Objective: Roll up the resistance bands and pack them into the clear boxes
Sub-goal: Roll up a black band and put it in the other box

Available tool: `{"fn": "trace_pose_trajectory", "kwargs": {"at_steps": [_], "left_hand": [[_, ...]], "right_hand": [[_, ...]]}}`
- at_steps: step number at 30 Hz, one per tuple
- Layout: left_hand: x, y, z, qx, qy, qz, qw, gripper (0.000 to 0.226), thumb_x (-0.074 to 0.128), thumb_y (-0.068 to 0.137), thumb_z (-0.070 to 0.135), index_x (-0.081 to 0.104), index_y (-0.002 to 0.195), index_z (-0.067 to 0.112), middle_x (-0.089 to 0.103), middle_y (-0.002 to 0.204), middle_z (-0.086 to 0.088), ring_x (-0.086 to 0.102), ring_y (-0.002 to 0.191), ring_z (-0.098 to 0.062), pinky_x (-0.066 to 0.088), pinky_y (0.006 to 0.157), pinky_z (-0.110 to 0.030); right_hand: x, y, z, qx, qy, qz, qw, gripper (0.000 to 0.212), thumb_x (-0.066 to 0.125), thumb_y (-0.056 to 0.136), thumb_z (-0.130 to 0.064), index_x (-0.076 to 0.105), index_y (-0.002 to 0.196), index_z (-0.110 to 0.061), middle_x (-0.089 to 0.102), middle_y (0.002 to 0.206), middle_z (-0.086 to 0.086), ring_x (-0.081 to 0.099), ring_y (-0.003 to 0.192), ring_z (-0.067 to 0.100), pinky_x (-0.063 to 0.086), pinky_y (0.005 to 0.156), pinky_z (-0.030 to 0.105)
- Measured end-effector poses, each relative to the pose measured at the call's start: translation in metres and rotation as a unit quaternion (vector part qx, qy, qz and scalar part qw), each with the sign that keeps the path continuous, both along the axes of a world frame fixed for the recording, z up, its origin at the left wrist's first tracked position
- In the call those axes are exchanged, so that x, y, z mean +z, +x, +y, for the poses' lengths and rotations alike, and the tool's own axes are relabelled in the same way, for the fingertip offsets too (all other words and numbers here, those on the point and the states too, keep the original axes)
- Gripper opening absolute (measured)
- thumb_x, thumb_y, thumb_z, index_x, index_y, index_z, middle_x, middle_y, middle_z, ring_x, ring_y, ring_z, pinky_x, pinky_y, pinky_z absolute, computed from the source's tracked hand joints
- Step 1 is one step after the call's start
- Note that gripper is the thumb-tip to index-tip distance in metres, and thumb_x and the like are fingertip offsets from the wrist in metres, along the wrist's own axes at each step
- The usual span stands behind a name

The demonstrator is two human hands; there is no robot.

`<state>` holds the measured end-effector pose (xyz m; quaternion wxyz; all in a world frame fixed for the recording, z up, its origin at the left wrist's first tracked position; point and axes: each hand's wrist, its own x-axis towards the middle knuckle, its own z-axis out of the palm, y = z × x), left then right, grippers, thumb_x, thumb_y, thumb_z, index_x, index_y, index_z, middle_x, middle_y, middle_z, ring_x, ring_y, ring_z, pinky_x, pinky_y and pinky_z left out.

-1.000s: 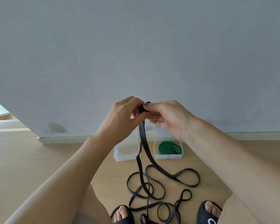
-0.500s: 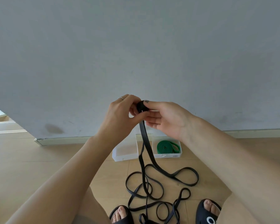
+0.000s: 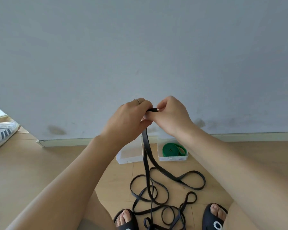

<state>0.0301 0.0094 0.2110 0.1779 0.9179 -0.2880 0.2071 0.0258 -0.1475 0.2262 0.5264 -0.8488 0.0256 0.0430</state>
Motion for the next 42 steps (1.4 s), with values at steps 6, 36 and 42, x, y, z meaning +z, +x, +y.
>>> {"fn": "trace_pose_trajectory", "kwargs": {"at_steps": [6,36,42], "left_hand": [[-0.001,0.0,0.0,0.01,-0.103,-0.009,0.995,0.014,0.075,0.087,0.022,0.07,0.094,0.01,0.062,0.081,0.004,0.06,0.069,-0.019,0.054,0.065,-0.037],[-0.011,0.005,0.0,-0.003,-0.105,0.012,0.994,0.009,0.078,0.086,0.012,0.073,0.093,0.012,0.063,0.081,0.004,0.058,0.071,-0.015,0.052,0.068,-0.029],[-0.007,0.0,-0.001,0.017,-0.158,0.05,0.986,0.012,0.084,0.082,0.017,0.076,0.092,0.017,0.059,0.076,0.019,0.056,0.074,-0.005,0.043,0.07,-0.011]], "right_hand": [[-0.002,0.006,-0.005,-0.006,0.088,-0.012,0.996,0.028,0.087,0.078,-0.026,0.065,0.086,-0.012,0.075,0.092,0.01,0.073,0.095,0.025,0.059,0.091,0.043],[-0.012,0.01,-0.02,0.04,0.183,0.075,0.98,0.02,0.084,0.083,-0.017,0.078,0.096,-0.003,0.079,0.098,0.015,0.072,0.082,0.016,0.061,0.093,0.037],[-0.007,0.011,-0.027,0.075,0.262,0.119,0.955,0.01,0.076,0.092,-0.012,0.072,0.095,-0.004,0.078,0.096,0.018,0.076,0.089,0.025,0.061,0.094,0.039]]}}
